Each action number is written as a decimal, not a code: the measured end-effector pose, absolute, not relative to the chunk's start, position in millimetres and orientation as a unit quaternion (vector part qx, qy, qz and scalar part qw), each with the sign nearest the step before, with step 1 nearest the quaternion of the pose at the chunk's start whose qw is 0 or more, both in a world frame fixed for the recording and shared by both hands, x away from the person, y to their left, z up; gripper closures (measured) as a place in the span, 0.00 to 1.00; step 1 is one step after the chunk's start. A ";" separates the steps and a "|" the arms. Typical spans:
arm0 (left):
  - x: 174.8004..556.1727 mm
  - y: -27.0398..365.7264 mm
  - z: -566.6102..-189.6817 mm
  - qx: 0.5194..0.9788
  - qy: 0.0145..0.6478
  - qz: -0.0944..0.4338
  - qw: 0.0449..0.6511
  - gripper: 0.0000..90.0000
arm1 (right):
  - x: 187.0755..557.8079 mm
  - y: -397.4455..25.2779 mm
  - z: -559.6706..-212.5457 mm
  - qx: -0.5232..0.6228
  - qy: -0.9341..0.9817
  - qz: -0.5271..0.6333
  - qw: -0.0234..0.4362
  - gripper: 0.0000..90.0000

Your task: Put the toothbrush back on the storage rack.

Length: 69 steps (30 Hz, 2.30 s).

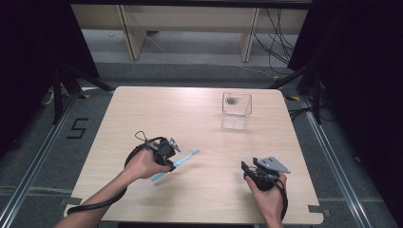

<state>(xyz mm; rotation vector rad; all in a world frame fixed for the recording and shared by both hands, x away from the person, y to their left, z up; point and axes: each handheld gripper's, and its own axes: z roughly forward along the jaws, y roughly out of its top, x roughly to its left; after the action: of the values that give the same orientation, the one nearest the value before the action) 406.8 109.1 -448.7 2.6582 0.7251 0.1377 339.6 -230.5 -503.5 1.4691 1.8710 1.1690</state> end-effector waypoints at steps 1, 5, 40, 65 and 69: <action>405.9 109.6 -447.8 0.943 0.265 0.048 0.197 0.87 | 341.0 -232.6 -503.6 0.525 0.693 0.426 0.252 0.54; 406.8 112.3 -444.5 0.940 0.260 0.056 0.215 0.87 | 339.8 -231.5 -503.0 0.529 0.692 0.422 0.251 0.54; 401.5 128.2 -436.4 0.857 0.274 0.136 0.414 0.87 | 339.7 -228.2 -500.4 0.501 0.691 0.443 0.275 0.52; 396.1 133.4 -443.4 0.780 0.292 0.160 0.529 0.88 | 338.6 -201.2 -477.3 0.451 0.678 0.510 0.278 0.53; 395.5 133.1 -446.0 0.778 0.293 0.158 0.532 0.88 | 339.0 -190.4 -471.0 0.438 0.675 0.534 0.260 0.56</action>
<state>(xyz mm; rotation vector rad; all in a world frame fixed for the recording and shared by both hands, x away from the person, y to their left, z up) 395.5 133.1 -446.0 1.8560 0.6998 0.3771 339.0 -190.4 -471.0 1.1871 1.8289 1.4462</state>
